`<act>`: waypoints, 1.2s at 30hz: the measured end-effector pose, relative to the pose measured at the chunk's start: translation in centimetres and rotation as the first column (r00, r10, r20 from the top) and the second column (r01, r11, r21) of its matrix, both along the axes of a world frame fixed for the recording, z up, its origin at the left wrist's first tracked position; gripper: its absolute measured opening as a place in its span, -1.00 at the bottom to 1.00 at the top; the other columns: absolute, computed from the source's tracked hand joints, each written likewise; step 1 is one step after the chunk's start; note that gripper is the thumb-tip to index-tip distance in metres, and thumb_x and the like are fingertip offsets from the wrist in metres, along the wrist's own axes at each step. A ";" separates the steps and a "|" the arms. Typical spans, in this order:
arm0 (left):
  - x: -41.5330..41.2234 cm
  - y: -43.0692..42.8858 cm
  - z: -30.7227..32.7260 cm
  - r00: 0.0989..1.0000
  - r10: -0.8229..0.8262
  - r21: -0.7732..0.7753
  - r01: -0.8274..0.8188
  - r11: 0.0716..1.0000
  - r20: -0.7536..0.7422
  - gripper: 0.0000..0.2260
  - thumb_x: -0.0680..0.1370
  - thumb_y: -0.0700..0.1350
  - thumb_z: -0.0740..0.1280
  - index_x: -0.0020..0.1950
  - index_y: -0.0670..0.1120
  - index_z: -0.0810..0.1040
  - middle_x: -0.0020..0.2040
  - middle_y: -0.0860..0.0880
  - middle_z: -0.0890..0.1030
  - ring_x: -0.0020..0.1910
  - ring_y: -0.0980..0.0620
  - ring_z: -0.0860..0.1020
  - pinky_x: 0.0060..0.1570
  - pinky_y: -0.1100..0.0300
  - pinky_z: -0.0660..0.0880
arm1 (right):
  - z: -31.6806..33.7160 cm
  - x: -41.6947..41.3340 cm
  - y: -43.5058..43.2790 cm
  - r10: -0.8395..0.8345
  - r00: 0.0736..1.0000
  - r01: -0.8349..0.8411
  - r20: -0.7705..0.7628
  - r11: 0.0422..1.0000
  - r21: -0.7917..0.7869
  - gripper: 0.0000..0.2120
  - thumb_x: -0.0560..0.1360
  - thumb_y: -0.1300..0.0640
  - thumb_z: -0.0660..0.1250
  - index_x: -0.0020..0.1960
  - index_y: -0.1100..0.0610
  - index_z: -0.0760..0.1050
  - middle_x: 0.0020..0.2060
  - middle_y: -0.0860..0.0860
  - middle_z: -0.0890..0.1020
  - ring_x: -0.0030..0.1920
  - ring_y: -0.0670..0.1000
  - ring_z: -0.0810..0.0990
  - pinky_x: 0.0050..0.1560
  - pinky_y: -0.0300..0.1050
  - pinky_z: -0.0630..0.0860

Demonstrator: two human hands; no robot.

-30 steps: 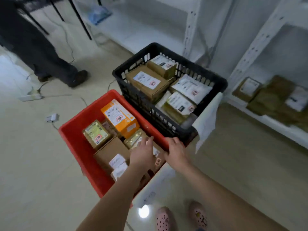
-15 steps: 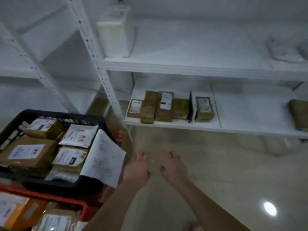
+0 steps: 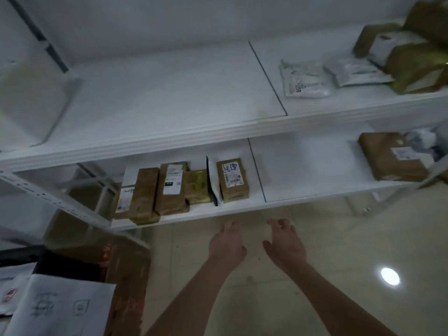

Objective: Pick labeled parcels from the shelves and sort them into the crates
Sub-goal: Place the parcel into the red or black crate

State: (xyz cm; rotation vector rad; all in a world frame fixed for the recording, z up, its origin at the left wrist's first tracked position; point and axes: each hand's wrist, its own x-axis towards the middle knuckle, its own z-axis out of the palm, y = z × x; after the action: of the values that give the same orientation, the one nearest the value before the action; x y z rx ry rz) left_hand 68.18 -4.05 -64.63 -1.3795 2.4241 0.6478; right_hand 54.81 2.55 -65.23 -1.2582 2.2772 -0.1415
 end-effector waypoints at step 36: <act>-15.5 -19.7 -19.5 0.429 0.845 0.445 -0.720 0.533 -0.319 -0.57 0.42 -0.14 0.49 0.21 -0.21 0.46 0.08 -0.08 0.57 0.10 -0.10 0.56 0.07 0.05 0.53 | -20.0 -13.8 -20.7 -0.425 0.686 0.505 0.590 0.862 0.034 -0.52 0.47 -0.04 0.38 0.32 0.12 0.43 0.22 0.16 0.51 0.10 0.14 0.57 0.13 0.02 0.55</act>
State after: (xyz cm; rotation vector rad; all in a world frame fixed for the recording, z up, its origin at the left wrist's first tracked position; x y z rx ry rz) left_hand 52.71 -23.73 -84.13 -2.4911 1.6919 1.6589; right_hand 41.00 -18.15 -85.28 -0.5279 1.9895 -0.7701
